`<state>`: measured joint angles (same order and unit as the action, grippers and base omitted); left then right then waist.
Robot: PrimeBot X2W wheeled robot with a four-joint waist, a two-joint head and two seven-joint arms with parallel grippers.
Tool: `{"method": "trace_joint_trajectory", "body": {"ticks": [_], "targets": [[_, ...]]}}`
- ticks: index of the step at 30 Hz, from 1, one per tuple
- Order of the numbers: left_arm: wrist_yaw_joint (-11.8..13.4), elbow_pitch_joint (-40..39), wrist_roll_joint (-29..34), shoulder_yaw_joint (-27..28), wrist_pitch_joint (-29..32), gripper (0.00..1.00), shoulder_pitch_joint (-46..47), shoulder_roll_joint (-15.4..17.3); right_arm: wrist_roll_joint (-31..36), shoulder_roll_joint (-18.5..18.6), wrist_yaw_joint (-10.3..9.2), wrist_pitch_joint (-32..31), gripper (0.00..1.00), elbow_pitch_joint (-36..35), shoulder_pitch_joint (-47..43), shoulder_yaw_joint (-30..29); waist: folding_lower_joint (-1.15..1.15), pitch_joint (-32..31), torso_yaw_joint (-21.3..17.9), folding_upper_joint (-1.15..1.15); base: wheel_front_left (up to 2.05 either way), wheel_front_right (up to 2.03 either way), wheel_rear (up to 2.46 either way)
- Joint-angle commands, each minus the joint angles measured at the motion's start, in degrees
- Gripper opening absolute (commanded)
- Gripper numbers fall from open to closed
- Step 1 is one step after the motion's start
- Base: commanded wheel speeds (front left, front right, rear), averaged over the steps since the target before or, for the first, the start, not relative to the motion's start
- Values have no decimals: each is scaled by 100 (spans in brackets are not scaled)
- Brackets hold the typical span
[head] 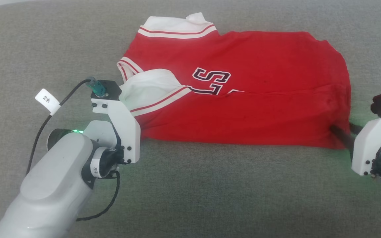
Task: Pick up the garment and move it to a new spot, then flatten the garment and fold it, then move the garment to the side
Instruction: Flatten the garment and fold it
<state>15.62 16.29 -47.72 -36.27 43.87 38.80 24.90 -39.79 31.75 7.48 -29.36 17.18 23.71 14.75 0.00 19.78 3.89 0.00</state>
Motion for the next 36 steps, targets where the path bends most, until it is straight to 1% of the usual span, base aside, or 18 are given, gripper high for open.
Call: {"method": "trace_joint_trajectory", "body": {"ticks": [1, 3, 6, 12, 17, 24, 25, 28, 30, 32, 34, 35, 36], "targets": [[-59, 87, -10, -82, -9, 0, -70, -93, 22, -92, 2, -159, 0, 177, -82, 214, 0, -22, 29, 0, 0, 0, 0], [-89, 131, -33, -60, -23, 0, -68, -66, -20, -51, 2, -149, 0, 190, -28, 219, 0, -63, 48, 0, 0, 0, 0], [-64, 117, -54, -25, 8, 0, -75, 23, -67, 86, 2, -167, 0, 107, 10, 283, 0, -143, 64, 0, 0, 0, 0], [55, -250, -57, 4, 236, 0, -157, 274, -257, 504, 1, -316, 0, -304, -37, 367, 0, -304, 89, 0, 0, 0, 0], [311, -834, -9, -22, 530, 0, -386, 569, -446, 884, -3, -533, 0, -617, -221, 352, 0, -422, 113, 0, 0, 0, 0], [851, -1948, 72, -150, 952, 0, -1013, 1018, -719, 1312, -4, -875, 0, -1046, -721, 243, 0, -528, 143, 0, 0, 0, 0], [851, -1948, 72, -150, 952, 0, -1013, 1018, -719, 1312, -4, -875, 0, -1046, -721, 243, 0, -528, 143, 0, 0, 0, 0], [1078, -2343, 73, -212, 1057, 0, -1340, 1151, -791, 1418, -5, -975, 0, -1203, -989, 155, 0, -523, 149, 0, 0, 0, 0], [1175, -2506, 37, -242, 1058, 0, -1537, 1195, -821, 1423, -5, -997, 0, -1250, -1166, 80, 0, -508, 147, 0, 0, 0, 0], [1235, -2563, -3, -259, 1013, 0, -1699, 1192, -854, 1360, -5, -986, 0, -1260, -1304, 31, 0, -485, 141, 0, 0, 0, 0], [1225, -2512, -49, -278, 975, 0, -1790, 1146, -832, 1275, -5, -960, 0, -1214, -1396, 20, 0, -466, 135, 0, 0, 0, 0], [1201, -2461, -46, -268, 922, 3, -1804, 1110, -830, 1215, -4, -954, 0, -1177, -1411, 22, 0, -456, 128, 0, 0, 0, 0], [1190, -2386, -41, -258, 874, 20, -1811, 1076, -785, 1171, -4, -937, 0, -1147, -1410, 26, 0, -449, 123, 0, 0, 0, 0]]}}
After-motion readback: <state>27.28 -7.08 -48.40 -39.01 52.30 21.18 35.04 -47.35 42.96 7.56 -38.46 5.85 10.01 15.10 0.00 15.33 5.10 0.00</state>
